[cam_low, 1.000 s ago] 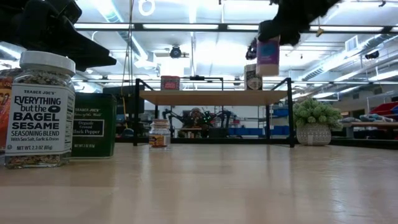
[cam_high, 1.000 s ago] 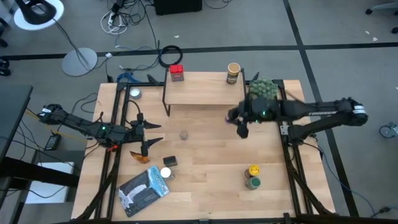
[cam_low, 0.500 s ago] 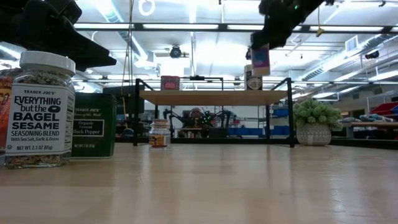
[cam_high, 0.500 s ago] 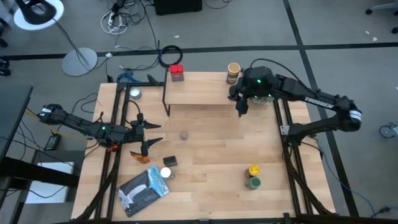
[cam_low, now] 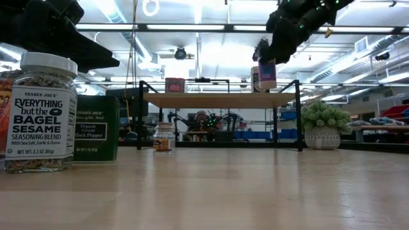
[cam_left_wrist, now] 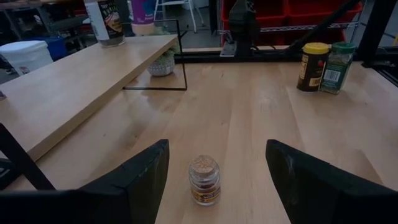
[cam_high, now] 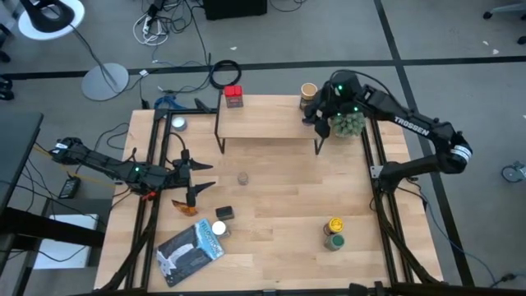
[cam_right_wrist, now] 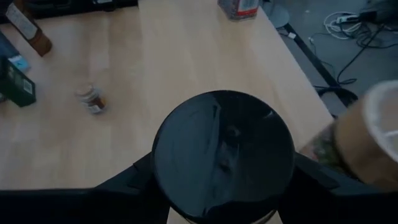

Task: Shelf spices
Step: Put the purple seasoning on the shelf

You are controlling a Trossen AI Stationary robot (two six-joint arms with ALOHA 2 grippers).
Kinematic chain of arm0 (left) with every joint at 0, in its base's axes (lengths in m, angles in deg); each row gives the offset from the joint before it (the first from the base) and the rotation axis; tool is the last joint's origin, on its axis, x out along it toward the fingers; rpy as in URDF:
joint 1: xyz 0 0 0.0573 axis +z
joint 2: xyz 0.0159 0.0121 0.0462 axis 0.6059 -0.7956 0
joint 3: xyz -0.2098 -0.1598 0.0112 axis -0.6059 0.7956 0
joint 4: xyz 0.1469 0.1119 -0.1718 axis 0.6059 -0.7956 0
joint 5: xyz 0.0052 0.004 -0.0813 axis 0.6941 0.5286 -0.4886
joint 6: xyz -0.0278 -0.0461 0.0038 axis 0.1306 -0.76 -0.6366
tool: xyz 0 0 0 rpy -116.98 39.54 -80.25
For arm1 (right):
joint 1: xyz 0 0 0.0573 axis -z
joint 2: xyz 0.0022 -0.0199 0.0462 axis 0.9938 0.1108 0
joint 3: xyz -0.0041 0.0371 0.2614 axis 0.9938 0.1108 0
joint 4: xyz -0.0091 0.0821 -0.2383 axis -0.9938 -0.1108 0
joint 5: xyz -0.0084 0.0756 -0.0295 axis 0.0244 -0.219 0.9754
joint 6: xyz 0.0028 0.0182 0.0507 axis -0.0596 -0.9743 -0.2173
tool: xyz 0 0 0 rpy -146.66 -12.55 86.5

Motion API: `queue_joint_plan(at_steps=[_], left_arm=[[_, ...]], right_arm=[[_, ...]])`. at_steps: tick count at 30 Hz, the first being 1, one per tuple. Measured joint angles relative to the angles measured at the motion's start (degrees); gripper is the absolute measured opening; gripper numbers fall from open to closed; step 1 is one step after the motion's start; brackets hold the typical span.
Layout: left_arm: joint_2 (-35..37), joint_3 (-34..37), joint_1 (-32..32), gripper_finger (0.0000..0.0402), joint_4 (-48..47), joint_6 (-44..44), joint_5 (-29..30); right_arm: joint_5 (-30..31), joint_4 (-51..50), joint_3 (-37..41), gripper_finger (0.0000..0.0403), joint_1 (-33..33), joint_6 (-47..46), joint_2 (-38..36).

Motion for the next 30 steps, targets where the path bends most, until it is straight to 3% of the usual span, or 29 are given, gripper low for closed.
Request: queue_joint_plan(at_steps=[5,14,23,30], left_arm=[[-0.01,0.00,0.02,0.0272,0.00,0.44,0.00],[-0.01,0.00,0.02,0.0272,-0.01,1.49,0.02],[0.00,0.00,0.02,0.0272,0.00,1.49,0.02],[-0.01,0.00,0.02,0.0272,0.00,1.44,0.02]], right_arm=[[-6.08,-0.25,0.00,0.0216,3.71,-0.99,2.02],[-6.65,0.65,-0.13,0.0229,4.45,-0.75,5.48],[-6.13,-0.34,0.01,0.0235,4.43,-1.46,4.30],[-4.94,-0.28,0.04,0.0265,4.42,-1.60,3.94]])
